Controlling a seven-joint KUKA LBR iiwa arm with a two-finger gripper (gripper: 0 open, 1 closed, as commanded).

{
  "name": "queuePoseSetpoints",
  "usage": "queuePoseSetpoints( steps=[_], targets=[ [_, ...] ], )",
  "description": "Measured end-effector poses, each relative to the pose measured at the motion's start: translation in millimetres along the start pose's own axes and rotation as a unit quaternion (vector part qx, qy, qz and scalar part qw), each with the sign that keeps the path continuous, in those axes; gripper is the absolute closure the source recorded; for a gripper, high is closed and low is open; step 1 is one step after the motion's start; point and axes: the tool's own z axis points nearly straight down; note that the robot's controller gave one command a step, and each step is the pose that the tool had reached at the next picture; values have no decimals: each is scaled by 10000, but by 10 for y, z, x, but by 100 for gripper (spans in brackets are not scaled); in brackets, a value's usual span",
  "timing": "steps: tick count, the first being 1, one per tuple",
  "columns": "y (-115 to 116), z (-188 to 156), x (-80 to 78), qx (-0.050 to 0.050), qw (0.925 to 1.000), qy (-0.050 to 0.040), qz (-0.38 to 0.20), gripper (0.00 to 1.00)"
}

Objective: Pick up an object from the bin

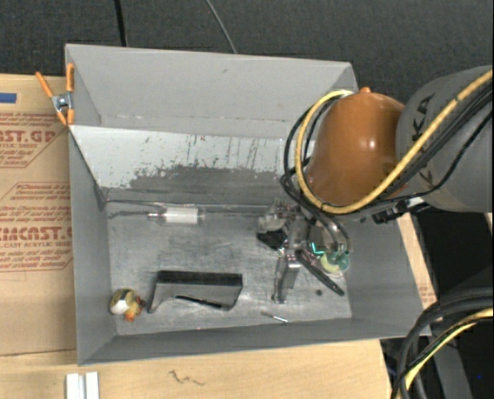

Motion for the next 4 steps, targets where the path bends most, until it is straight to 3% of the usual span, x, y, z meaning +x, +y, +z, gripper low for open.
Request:
queuePoseSetpoints(
  steps=[1, 2, 3, 4],
  targets=[
    [226, 527, 54, 2, 9997, -33, -240, 0],
    [610, 1094, 101, 3, 9981, -15, -621, 0],
    [730, 1138, 73, -3, 9973, -77, -725, 100],
    [730, 1134, 73, -4, 9974, -75, -722, 100]
  ],
)
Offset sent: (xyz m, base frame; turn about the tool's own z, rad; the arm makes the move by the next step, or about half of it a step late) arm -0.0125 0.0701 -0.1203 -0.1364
